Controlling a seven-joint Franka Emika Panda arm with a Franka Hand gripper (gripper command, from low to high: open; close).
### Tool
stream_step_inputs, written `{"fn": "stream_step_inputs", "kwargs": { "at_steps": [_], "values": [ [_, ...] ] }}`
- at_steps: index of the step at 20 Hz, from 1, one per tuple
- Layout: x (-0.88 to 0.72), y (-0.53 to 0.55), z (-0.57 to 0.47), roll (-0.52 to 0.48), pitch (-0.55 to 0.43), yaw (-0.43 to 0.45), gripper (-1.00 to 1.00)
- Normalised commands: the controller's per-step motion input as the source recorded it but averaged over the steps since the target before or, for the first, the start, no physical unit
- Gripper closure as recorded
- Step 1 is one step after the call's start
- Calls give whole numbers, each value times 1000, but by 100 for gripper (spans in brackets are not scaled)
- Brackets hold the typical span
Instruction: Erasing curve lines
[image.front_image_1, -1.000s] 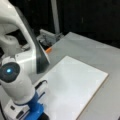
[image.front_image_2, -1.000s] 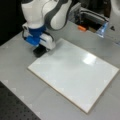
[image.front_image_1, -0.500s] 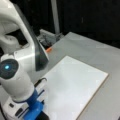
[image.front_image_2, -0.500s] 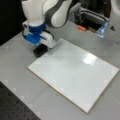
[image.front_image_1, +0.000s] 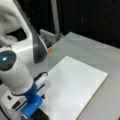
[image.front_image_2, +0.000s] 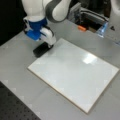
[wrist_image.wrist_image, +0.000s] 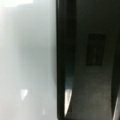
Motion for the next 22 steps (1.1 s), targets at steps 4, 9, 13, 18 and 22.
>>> {"fn": "stream_step_inputs", "kwargs": {
  "at_steps": [4, 9, 13, 18, 22],
  "values": [
    [-198, 395, 191, -277, -18, -20, -100],
    [-181, 541, 114, -252, -74, -21, -100],
    [-149, 653, 34, -141, -93, -22, -100],
    [-195, 407, -75, 1, -93, 9, -100],
    [-234, 208, -54, 97, -21, 32, -100]
  ]
}}
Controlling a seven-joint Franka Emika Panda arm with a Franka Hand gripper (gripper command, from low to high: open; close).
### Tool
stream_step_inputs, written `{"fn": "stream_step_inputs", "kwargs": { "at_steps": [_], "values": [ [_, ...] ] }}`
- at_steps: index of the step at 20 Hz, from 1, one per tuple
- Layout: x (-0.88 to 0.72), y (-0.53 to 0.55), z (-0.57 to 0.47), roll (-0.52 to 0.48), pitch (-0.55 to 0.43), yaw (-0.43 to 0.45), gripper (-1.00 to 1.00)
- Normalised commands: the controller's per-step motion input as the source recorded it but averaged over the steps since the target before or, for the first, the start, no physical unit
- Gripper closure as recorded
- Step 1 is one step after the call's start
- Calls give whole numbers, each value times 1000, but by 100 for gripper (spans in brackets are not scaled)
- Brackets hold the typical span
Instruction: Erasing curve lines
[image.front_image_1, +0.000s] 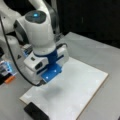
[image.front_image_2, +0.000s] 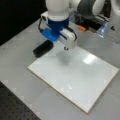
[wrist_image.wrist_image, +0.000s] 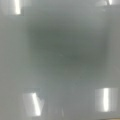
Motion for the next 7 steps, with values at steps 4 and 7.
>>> {"fn": "stream_step_inputs", "kwargs": {
  "at_steps": [4, 7],
  "values": [
    [-198, 211, 18, 38, 42, -11, -100],
    [-126, 244, 9, -16, -8, -42, -100]
  ]
}}
